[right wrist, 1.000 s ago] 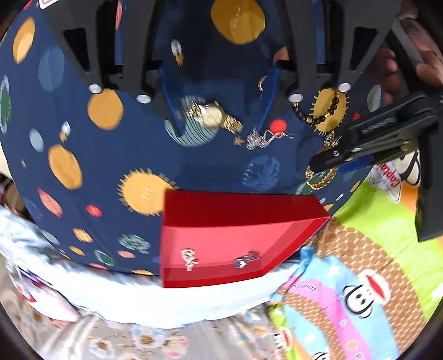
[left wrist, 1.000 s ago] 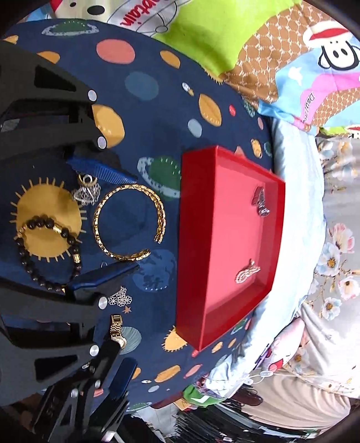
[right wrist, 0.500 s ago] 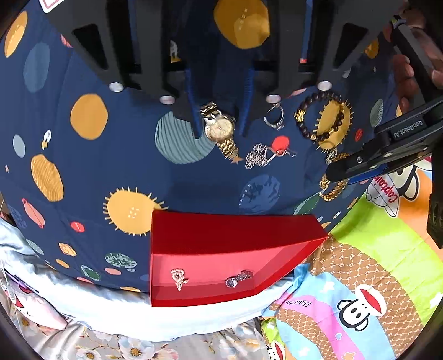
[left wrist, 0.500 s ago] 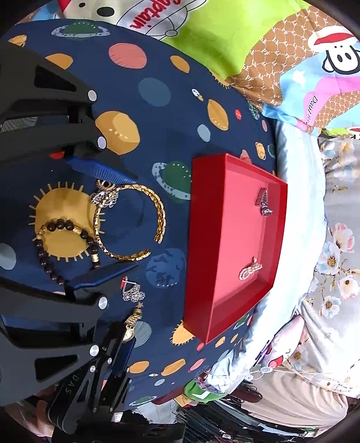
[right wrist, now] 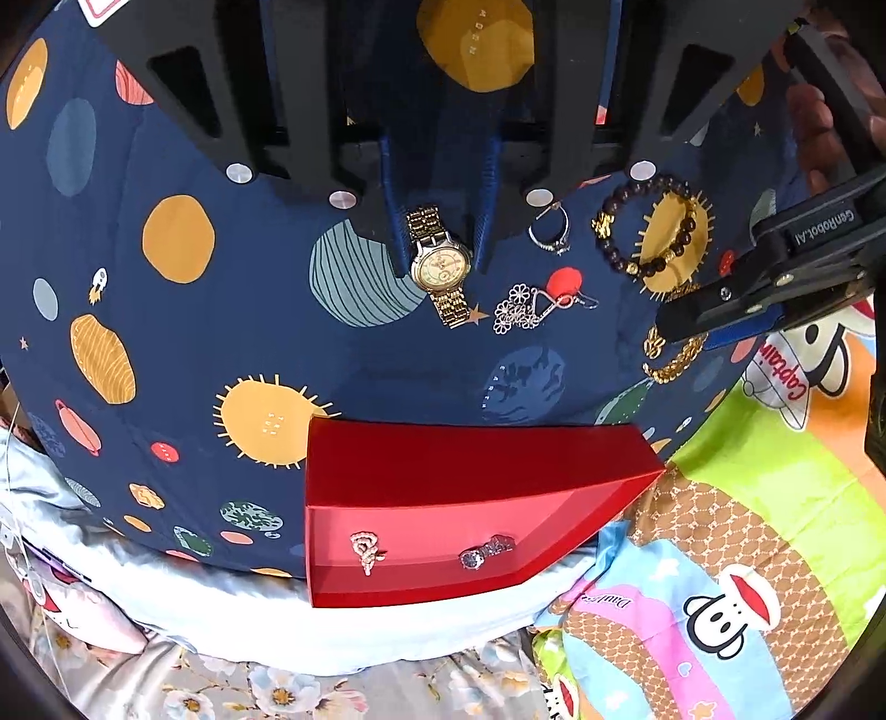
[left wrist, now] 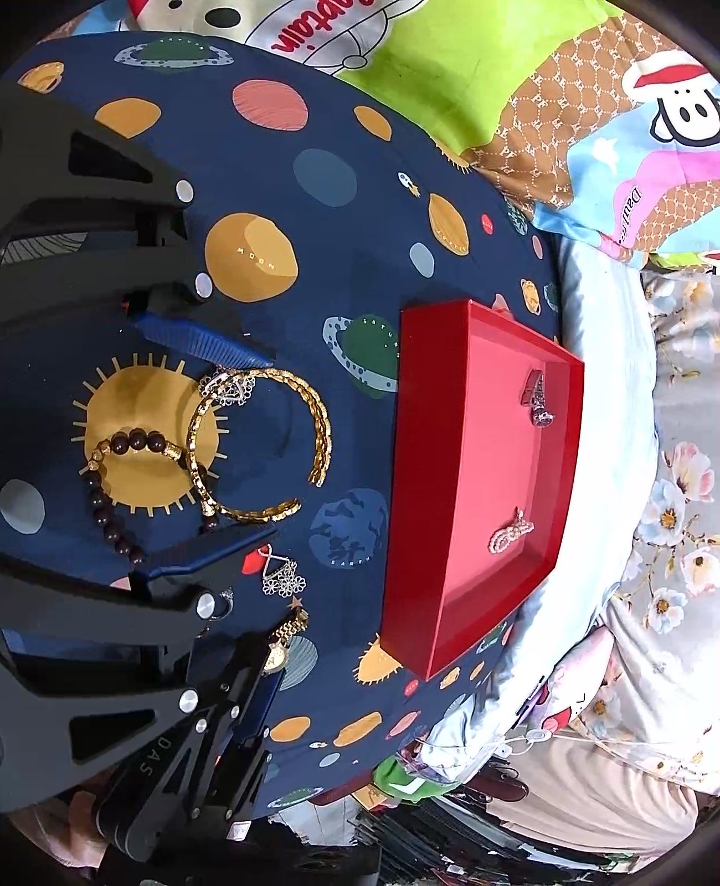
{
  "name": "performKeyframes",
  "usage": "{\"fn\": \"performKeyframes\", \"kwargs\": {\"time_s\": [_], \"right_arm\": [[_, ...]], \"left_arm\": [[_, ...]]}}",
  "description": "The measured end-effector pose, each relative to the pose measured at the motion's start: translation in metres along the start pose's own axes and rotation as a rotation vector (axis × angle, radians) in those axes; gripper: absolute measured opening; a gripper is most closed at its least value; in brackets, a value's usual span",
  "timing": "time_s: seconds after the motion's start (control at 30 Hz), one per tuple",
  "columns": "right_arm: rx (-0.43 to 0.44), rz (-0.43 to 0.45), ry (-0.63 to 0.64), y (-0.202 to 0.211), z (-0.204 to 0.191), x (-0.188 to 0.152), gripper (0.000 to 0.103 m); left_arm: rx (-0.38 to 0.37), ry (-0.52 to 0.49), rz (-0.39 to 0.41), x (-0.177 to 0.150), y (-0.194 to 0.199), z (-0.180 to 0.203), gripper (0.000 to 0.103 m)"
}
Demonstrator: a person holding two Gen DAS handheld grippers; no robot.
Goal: Organize jewelry
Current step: 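Lower the gold bangle into the red tray with left tool while right tool releases the watch there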
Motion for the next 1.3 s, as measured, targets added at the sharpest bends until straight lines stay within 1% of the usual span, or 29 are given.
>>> {"fn": "performKeyframes", "kwargs": {"time_s": [0.23,0.47,0.6,0.77,0.83,0.9,0.97,1.03,1.13,1.2,1.3], "right_arm": [[0.0,0.052,-0.059,0.017,0.004,0.005,0.021],[-0.011,0.132,-0.076,0.052,0.002,0.021,0.021],[-0.005,0.176,-0.06,0.068,-0.001,0.041,0.021],[-0.005,0.228,-0.018,0.074,-0.004,0.084,0.021],[0.002,0.246,-0.009,0.071,-0.005,0.104,0.021],[0.009,0.256,-0.015,0.059,-0.002,0.128,0.021],[0.013,0.254,-0.025,0.046,0.0,0.144,0.021],[0.02,0.233,-0.045,0.025,0.005,0.159,0.021],[0.012,0.196,-0.066,-0.007,0.013,0.172,0.021],[0.003,0.175,-0.08,-0.028,0.018,0.178,0.021],[-0.005,0.15,-0.097,-0.048,0.024,0.183,0.021]], "left_arm": [[-0.005,0.007,0.001,0.001,0.001,-0.002,0.055],[-0.017,0.001,0.046,0.012,0.019,-0.002,0.055],[-0.017,-0.021,0.088,0.031,0.029,-0.001,0.055],[-0.043,-0.03,0.134,0.071,0.034,-0.001,0.055],[-0.042,-0.05,0.162,0.092,0.031,0.001,0.055],[-0.033,-0.063,0.176,0.116,0.021,0.001,0.055],[-0.037,-0.056,0.176,0.138,0.005,0.0,0.055],[-0.044,-0.042,0.167,0.154,-0.011,-0.002,0.055],[-0.039,-0.036,0.144,0.173,-0.042,-0.004,0.055],[-0.035,-0.03,0.131,0.18,-0.06,-0.005,0.055],[-0.027,-0.021,0.108,0.184,-0.08,-0.006,0.055]]}}
Point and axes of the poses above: each gripper's, at about its wrist camera, not at the fingertips, and y roughly against the way its jaws point, z to its right, x to its top, the point moved 2 cm from there along -y, roughly the way its jaws point, and after that the axes turned 1 degree about y, right-handed, at the moved point
